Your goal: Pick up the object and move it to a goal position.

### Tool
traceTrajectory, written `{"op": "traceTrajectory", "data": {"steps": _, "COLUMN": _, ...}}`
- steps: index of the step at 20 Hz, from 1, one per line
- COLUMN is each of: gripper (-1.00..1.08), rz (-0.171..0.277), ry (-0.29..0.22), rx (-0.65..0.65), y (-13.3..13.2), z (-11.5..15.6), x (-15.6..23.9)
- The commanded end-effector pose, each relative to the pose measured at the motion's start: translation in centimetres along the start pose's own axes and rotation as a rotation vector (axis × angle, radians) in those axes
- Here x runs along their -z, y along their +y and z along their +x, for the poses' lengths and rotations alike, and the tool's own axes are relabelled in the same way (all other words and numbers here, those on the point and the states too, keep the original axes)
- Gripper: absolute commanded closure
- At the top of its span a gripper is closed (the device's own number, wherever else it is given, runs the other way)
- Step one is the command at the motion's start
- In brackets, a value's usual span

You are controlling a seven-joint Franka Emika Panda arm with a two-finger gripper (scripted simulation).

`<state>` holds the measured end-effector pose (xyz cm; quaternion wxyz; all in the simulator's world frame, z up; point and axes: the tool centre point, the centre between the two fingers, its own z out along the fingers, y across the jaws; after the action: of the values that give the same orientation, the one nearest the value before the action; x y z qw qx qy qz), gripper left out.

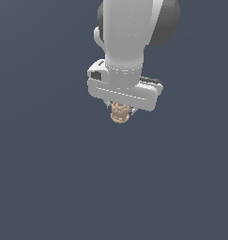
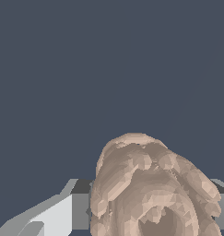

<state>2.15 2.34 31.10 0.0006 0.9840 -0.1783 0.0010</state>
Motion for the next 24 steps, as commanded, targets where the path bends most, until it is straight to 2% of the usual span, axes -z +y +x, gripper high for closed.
{"op": "traceTrajectory", "data": {"steps": 1, "gripper": 1.08, "rz": 0.0, "ry": -0.001, "rx": 0.0, "y": -0.9, "z": 0.2, "x": 2.2}}
{"op": "traceTrajectory", "data": {"steps": 13, "gripper": 1.08, "rz": 0.0, "ry": -0.002, "rx": 0.0, "y": -4.5, "z": 1.3, "x": 10.2}}
{"op": "traceTrajectory", "data": {"steps": 24, "gripper": 1.08, "rz": 0.001, "ry": -0.002, "rx": 0.0, "y": -6.4, "z": 2.1, "x": 14.4}}
